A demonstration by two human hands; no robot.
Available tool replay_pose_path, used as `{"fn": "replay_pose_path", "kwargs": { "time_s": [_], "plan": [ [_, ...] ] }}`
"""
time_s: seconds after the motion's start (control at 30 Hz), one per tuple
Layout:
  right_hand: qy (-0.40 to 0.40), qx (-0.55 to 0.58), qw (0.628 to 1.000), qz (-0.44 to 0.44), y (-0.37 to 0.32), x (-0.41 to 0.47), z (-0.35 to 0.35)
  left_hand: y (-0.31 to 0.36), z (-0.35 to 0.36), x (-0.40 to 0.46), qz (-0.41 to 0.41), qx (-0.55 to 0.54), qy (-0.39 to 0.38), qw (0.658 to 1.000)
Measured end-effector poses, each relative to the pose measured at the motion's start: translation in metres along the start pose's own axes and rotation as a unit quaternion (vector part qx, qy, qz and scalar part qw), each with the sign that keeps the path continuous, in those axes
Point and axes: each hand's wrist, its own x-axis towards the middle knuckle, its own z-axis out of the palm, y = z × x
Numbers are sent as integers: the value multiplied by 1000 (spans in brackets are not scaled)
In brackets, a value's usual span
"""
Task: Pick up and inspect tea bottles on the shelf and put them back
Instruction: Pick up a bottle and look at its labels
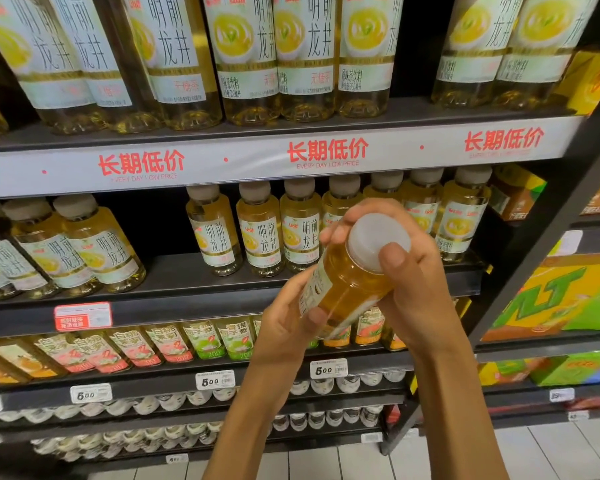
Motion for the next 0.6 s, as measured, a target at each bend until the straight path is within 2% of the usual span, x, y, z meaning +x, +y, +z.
{"fn": "replay_pose_path", "kwargs": {
  "time_s": [0.1, 0.23, 0.33, 0.5, 0.6],
  "plan": [
    [0, -6, 1000, 5, -4, 2, 2, 1, 1, -1, -4, 14, 12, 1000],
    [-4, 4, 999, 34, -3, 5, 3, 2, -1, -5, -65, 36, 27, 997],
    [35, 19, 997, 63, 3, 6, 5, 1, 2, -5, -96, 39, 35, 994],
    [125, -9, 988, 88, 9, 8, 8, 9, 15, 6, -58, 71, 79, 993],
    [127, -18, 985, 117, 11, 10, 8, 12, 19, 9, -44, 62, 94, 993]
  ]
}}
